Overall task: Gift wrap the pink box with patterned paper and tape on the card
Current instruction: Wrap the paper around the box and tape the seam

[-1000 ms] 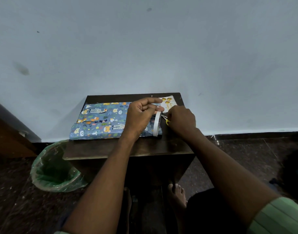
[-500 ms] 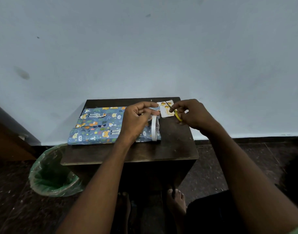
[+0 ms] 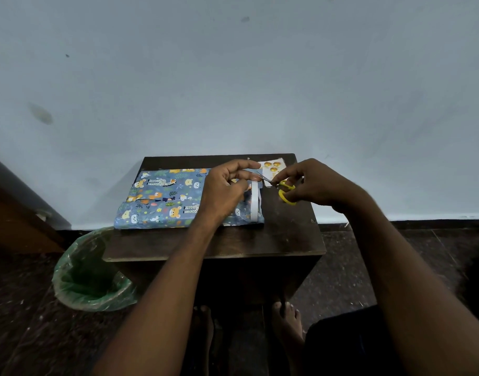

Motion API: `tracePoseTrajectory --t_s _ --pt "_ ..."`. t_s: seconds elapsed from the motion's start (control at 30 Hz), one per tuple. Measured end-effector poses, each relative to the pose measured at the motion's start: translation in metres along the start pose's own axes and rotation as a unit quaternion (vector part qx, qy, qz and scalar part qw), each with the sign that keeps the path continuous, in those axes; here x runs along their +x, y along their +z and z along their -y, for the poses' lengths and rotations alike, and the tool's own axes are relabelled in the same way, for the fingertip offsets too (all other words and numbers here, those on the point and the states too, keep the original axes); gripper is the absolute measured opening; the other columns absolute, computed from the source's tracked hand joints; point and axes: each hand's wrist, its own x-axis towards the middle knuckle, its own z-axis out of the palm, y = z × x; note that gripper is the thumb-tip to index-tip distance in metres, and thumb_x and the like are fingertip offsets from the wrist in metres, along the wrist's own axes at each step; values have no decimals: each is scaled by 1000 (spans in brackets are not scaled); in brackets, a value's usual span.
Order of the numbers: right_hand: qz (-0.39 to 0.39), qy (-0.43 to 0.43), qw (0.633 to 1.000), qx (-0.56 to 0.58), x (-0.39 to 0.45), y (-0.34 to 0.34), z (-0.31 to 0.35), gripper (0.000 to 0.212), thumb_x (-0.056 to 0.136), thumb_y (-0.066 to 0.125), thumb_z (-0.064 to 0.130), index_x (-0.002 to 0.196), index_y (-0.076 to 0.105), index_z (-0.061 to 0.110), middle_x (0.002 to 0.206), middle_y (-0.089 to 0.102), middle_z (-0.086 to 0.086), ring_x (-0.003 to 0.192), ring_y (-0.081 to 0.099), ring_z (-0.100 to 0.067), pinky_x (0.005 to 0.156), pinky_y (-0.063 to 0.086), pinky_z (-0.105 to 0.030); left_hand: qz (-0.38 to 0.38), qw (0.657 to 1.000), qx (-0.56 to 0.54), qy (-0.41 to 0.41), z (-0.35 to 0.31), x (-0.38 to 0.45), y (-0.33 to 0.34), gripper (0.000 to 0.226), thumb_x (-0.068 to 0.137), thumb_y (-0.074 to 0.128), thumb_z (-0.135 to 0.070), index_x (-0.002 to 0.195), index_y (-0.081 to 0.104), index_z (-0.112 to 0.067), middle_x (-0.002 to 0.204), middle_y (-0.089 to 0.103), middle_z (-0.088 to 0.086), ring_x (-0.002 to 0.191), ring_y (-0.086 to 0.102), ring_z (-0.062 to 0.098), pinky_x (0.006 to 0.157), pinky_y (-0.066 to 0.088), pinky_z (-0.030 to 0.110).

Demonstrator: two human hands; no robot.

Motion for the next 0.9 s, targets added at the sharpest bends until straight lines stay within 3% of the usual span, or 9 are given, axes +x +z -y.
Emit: tracePoseTrajectory --t_s 0.1,0.2,0.3,0.37,0.57,0.67,0.73,0.8,0.9 --pt "-10 -2 1000 -7 1 1 2 37 81 79 4 108 82 28 98 72 -10 61 53 -7 58 45 -18 5 1000 9 13 2 2 0 50 84 51 9 110 79 -23 92 83 -7 83 69 52 52 42 25" --pt "-17 -8 1000 -6 2 2 2 37 81 79 5 108 82 30 97 73 -8 61 56 -8 54 46 -12 11 999 22 23 4 3 -1 51 80 50 3 110 80 -26 93 83 -6 74 68 51 54 50 40" --pt "-21 -14 1000 -4 2 4 3 38 80 79 5 108 83 30 96 74 -11 62 60 -13 62 56 -28 13 999 36 31 4 4 -2 50 78 50 -4 110 80 -29 94 83 -7 74 67 55 60 58 63" --pt "-30 -20 999 -17 3 4 5 38 80 79 5 108 83 31 93 73 -12 64 59 -14 70 59 -39 10 999 41 32 3 3 -2 50 78 50 -5 110 80 -29 95 83 -7 81 69 56 63 58 66" --pt "-43 -37 997 -59 7 5 4 35 82 78 7 106 83 32 86 75 -10 65 53 -11 56 38 -17 12 998 49 31 2 3 -3 49 79 51 -5 110 79 -30 94 83 -7 65 61 54 57 59 53" --pt "-43 -42 995 -78 7 6 4 32 83 78 8 104 83 32 84 75 -6 76 64 -19 60 41 -21 13 998 47 33 1 3 -3 51 82 52 -2 115 78 -30 95 83 -9 74 67 54 56 54 46" --pt "-34 -42 996 -67 7 5 3 32 83 77 8 104 83 32 84 75 -5 68 61 -8 58 42 -18 11 999 37 28 3 3 -2 51 85 53 1 119 77 -27 94 83 -8 79 70 49 58 50 39" --pt "-23 -38 999 -24 6 3 1 33 83 77 6 102 83 32 84 75 -5 58 58 -3 59 49 -22 9 1000 19 14 4 3 -2 51 87 54 7 125 74 -21 93 83 -4 76 70 36 61 47 32" --pt "-16 -25 998 49 3 0 -1 37 81 77 1 101 83 31 86 72 -6 66 61 -16 61 58 -36 11 1000 2 -8 6 3 -1 54 90 57 11 135 68 -17 97 83 -3 93 76 16 69 56 34"
